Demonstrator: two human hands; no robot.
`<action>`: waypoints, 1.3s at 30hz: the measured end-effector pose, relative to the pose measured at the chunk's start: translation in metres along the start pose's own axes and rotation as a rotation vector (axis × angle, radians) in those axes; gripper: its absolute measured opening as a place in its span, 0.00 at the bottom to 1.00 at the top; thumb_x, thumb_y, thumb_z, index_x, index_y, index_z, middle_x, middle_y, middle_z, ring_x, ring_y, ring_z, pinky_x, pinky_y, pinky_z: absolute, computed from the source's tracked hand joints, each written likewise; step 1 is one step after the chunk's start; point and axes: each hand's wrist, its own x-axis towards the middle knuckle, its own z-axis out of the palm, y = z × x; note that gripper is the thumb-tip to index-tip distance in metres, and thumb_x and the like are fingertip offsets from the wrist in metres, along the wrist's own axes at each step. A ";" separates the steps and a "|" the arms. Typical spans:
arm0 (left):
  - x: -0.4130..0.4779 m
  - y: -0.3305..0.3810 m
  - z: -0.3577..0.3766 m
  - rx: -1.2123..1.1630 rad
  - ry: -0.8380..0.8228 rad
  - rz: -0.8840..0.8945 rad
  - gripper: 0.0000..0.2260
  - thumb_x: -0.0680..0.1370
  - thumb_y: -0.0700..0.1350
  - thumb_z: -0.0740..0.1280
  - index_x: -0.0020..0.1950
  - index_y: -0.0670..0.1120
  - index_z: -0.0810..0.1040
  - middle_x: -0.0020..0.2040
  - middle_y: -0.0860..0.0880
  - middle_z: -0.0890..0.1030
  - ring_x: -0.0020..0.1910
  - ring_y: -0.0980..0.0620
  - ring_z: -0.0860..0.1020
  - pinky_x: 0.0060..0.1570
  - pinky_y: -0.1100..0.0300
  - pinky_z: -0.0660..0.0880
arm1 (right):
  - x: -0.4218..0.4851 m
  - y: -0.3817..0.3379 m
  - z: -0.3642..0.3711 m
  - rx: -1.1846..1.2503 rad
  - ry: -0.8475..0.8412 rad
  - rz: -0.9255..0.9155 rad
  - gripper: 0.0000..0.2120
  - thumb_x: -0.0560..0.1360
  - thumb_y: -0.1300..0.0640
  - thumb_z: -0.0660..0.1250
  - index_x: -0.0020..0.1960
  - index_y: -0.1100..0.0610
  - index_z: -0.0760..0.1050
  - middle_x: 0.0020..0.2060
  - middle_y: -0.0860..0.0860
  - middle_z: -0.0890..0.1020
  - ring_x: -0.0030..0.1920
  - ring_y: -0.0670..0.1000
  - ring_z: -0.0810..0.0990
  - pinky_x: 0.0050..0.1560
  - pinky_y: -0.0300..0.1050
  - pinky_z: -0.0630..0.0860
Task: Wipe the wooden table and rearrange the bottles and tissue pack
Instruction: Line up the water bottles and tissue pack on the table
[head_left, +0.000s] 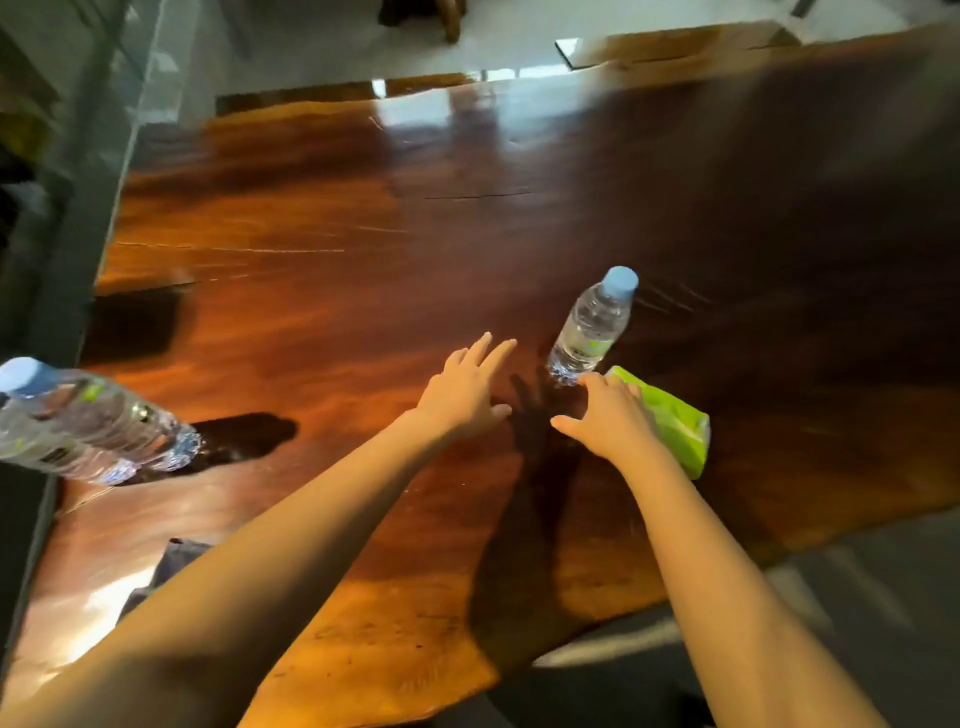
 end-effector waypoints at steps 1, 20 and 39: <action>0.009 0.010 0.003 -0.024 -0.003 0.025 0.38 0.74 0.50 0.69 0.77 0.55 0.49 0.79 0.47 0.50 0.76 0.39 0.55 0.68 0.39 0.65 | 0.000 0.011 -0.001 -0.009 0.027 0.009 0.34 0.70 0.43 0.70 0.70 0.54 0.63 0.69 0.54 0.68 0.70 0.59 0.62 0.66 0.56 0.66; 0.099 0.092 0.032 -0.824 0.248 -0.131 0.34 0.64 0.42 0.77 0.66 0.50 0.64 0.59 0.47 0.78 0.57 0.45 0.79 0.59 0.44 0.75 | 0.044 0.106 0.022 -0.091 -0.067 -0.008 0.54 0.63 0.51 0.76 0.76 0.50 0.43 0.72 0.54 0.63 0.74 0.58 0.59 0.74 0.60 0.49; 0.018 -0.010 -0.005 -0.784 0.521 -0.226 0.30 0.65 0.43 0.76 0.62 0.50 0.67 0.51 0.54 0.76 0.49 0.53 0.78 0.49 0.61 0.75 | 0.046 -0.004 0.021 -0.111 0.052 -0.379 0.45 0.65 0.48 0.75 0.73 0.51 0.54 0.68 0.52 0.68 0.70 0.56 0.65 0.75 0.58 0.50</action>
